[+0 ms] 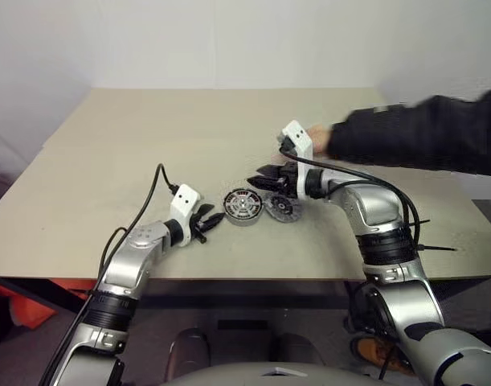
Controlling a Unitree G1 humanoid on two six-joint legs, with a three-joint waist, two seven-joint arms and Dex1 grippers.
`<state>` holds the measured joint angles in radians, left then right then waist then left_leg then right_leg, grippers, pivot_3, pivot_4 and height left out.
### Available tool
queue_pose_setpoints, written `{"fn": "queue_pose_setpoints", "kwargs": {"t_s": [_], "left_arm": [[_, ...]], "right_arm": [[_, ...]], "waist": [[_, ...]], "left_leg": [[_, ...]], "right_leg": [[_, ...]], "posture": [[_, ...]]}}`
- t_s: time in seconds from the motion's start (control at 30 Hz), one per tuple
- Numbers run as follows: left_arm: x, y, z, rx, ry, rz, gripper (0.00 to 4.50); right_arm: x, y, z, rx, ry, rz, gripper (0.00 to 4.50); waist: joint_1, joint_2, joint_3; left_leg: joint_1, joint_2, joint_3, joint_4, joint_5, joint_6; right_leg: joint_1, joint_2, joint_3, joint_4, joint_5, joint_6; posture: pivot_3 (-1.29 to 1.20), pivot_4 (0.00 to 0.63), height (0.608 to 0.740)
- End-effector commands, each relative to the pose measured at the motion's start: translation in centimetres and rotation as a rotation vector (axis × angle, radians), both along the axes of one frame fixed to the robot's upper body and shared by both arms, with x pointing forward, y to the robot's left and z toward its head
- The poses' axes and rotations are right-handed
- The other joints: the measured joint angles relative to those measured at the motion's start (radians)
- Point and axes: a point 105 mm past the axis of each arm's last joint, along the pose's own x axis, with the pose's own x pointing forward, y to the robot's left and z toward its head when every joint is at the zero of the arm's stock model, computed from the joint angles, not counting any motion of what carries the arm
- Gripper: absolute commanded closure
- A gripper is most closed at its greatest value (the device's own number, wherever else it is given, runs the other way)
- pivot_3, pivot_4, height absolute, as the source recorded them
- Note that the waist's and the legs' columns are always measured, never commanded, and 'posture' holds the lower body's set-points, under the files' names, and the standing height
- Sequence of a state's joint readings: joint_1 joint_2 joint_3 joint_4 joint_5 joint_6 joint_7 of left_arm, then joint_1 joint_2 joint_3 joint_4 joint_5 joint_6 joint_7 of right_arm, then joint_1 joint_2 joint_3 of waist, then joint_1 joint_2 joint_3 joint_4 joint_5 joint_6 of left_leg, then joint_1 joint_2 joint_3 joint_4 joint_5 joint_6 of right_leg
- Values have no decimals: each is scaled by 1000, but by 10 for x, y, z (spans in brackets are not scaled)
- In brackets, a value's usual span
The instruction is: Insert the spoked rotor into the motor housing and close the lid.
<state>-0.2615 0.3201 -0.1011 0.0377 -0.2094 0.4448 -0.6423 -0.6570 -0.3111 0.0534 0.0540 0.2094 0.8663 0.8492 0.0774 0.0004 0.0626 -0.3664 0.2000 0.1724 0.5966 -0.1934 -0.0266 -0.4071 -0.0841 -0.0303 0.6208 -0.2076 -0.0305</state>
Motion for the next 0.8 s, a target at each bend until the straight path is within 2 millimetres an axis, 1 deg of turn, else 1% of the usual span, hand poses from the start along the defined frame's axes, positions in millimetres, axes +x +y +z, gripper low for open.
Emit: {"fn": "queue_pose_setpoints", "kwargs": {"t_s": [0.03,0.27,0.8], "left_arm": [[5,-7,13,-14,-47,-30,2458],[7,-9,14,-11,-51,-42,2458],[5,-5,12,-8,-50,-23,2458]], "right_arm": [[-3,-4,13,33,-41,-21,2232],[-3,-11,12,23,-45,-48,2232],[-2,-5,12,18,-57,-21,2232]], "waist": [[0,0,0],[3,0,0],[3,0,0]], "left_leg": [[0,0,0,0,0,0],[0,0,0,0,1,-2],[0,0,0,-1,2,-4]], "right_leg": [[0,0,0,0,0,0],[0,0,0,0,0,1],[0,0,0,0,0,1]], "posture": [[0,0,740],[0,0,740],[0,0,740]]}}
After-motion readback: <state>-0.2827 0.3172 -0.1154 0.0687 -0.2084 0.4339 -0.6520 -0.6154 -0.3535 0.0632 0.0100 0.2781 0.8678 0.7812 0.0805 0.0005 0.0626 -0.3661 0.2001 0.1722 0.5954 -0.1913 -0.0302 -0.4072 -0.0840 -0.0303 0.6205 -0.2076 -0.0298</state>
